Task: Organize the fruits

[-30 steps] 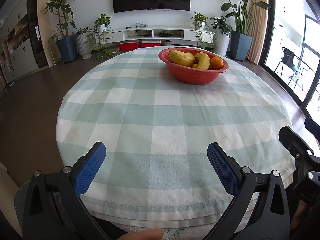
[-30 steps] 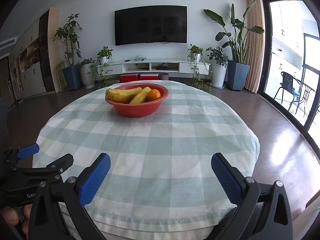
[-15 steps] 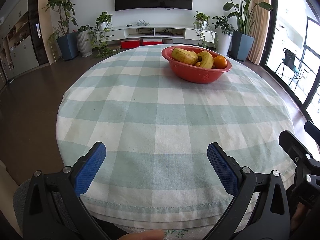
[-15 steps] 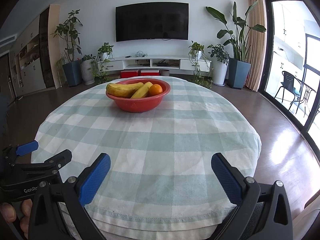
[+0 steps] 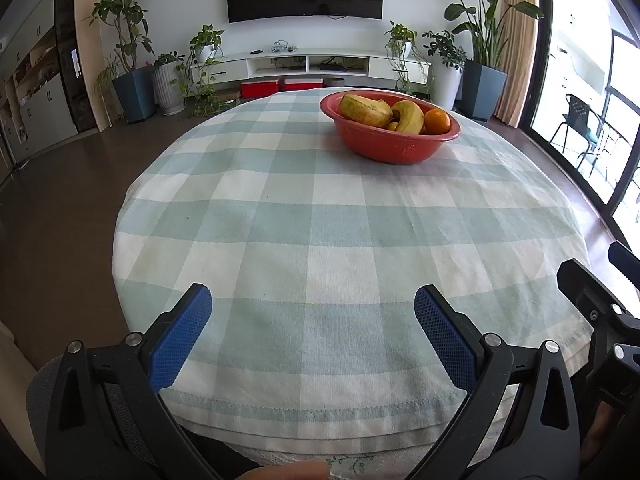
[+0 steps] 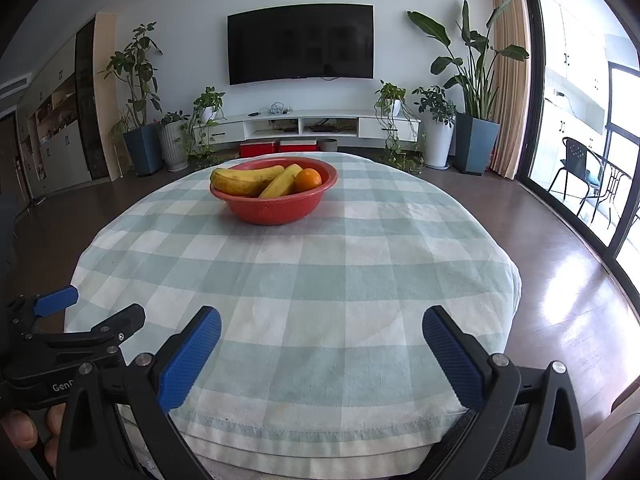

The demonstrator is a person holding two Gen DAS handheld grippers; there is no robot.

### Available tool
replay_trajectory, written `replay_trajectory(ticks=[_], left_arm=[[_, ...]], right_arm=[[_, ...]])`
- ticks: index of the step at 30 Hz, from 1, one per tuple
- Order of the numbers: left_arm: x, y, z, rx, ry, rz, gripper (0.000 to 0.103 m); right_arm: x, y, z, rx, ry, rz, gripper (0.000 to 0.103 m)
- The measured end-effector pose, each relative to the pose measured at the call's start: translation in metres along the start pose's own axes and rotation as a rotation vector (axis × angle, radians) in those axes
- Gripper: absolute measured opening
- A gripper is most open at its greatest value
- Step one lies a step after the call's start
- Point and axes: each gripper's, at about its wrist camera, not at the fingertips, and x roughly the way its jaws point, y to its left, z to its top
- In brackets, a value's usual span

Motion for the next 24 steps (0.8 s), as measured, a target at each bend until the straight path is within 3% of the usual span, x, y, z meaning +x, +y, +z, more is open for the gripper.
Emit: replay_trajectory(ticks=[24], left_arm=[[0.0041, -0.0026, -0.0046, 0.004, 0.014, -0.002, 0.103]], right_arm=[[0.0045, -0.0015, -0.0055, 0.013, 0.031, -0.005, 0.103]])
